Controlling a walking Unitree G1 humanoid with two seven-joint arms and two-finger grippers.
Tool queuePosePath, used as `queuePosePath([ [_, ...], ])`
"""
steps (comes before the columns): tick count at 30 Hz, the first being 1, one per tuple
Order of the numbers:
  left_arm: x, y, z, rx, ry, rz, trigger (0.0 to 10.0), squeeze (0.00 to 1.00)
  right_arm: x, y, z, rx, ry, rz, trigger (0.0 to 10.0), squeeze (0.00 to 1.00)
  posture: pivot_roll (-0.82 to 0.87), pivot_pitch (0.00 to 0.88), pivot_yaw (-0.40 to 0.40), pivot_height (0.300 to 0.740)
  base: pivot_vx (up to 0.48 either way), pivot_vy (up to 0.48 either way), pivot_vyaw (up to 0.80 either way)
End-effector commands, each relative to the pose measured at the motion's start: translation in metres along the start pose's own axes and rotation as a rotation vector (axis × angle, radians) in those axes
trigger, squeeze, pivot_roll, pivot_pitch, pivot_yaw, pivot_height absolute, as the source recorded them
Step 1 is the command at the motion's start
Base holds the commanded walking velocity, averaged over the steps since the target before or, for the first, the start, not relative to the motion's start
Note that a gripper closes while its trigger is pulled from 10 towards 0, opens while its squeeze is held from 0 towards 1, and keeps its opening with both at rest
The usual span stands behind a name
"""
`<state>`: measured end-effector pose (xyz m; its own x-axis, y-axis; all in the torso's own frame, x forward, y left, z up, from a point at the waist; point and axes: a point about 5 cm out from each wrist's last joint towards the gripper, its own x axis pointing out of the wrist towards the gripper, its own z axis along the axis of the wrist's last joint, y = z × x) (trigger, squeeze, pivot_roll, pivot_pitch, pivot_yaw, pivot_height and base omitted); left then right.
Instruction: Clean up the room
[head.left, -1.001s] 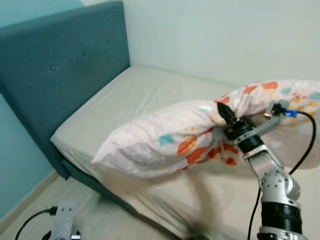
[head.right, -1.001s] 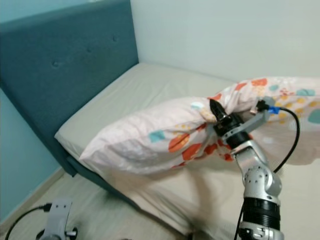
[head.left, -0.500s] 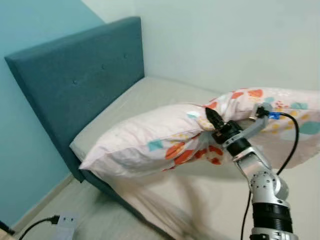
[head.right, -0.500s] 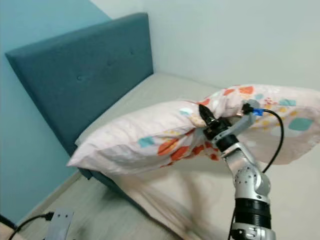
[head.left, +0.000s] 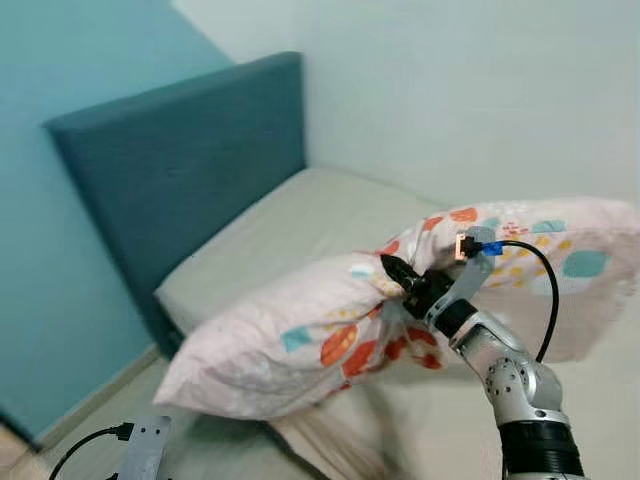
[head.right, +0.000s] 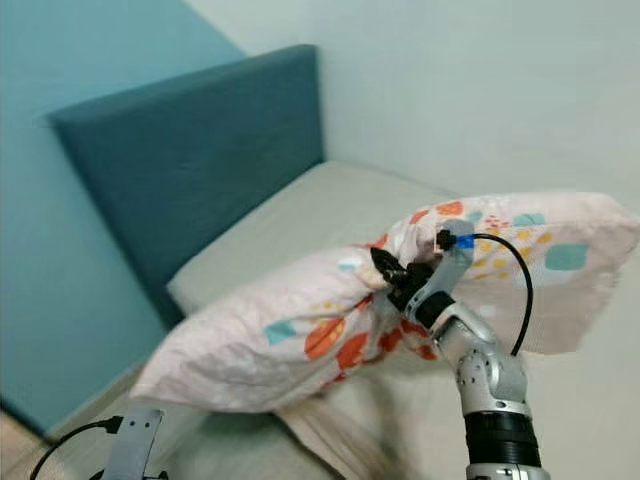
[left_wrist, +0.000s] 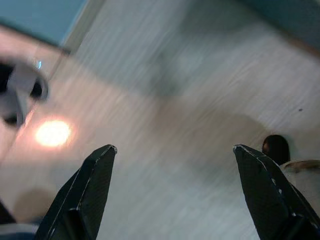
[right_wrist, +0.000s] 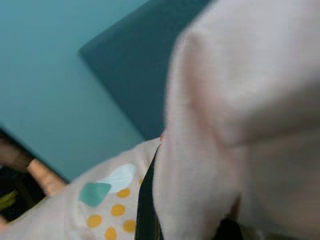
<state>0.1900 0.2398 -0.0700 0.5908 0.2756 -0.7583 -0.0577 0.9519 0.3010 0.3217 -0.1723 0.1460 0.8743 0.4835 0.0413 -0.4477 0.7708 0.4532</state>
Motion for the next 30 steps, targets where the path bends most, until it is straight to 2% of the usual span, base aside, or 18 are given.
queuePosePath([
  [1,-0.001,-0.001,-0.005,0.005,0.019,-0.009,10.0,0.0,0.006,0.014,0.009,-0.035,-0.057,0.078,10.0,0.0,0.01,0.0,0.005,0.731,0.0,0.0,0.75],
  [4,-0.001,-0.003,-0.006,0.002,0.022,-0.013,10.0,0.0,0.008,0.022,-0.005,-0.009,-0.023,0.114,10.0,0.0,0.01,0.0,0.004,0.731,0.0,0.0,0.75],
  [11,-0.001,-0.003,-0.007,0.005,0.029,-0.014,10.0,0.0,0.007,0.031,-0.017,0.022,-0.004,0.155,10.0,0.0,0.01,0.0,0.004,0.731,0.0,0.0,0.74],
  [25,-0.001,-0.003,-0.006,-0.001,0.025,-0.019,10.0,0.0,0.005,0.025,-0.01,0.029,-0.032,0.137,10.0,0.0,0.01,0.0,0.002,0.731,0.0,0.0,0.73],
  [30,0.0,-0.007,-0.002,-0.007,0.01,-0.046,10.0,0.0,0.008,0.015,-0.008,0.01,-0.045,0.029,10.0,0.0,0.01,0.0,0.002,0.731,0.148,0.0,0.42],
])
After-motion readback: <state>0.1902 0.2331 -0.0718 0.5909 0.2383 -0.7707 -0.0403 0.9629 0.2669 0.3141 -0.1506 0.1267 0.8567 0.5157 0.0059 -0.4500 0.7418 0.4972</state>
